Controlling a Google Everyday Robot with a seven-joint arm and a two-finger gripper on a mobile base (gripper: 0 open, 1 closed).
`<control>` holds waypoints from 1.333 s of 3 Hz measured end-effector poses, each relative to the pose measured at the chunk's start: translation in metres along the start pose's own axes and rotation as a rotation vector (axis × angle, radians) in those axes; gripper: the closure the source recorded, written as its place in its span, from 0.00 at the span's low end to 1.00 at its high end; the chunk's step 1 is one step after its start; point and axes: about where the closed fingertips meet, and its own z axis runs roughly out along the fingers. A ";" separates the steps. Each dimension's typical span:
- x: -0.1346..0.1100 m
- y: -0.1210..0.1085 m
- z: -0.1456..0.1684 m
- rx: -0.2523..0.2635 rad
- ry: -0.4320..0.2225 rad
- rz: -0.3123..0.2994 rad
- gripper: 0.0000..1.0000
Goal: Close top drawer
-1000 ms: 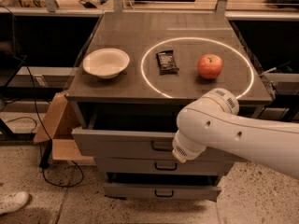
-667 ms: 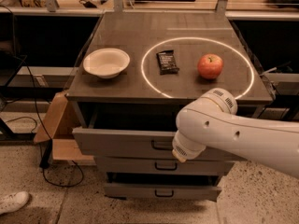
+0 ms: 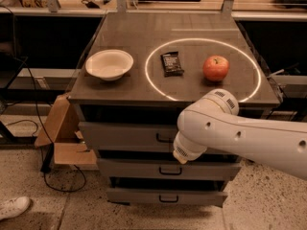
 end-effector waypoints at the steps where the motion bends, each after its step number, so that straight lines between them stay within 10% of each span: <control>1: -0.025 0.000 0.010 -0.017 -0.035 0.015 1.00; 4: -0.028 0.001 0.013 -0.014 -0.036 0.028 1.00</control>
Offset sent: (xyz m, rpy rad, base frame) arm 0.0181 0.0175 -0.0040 0.0374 -0.0103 -0.0066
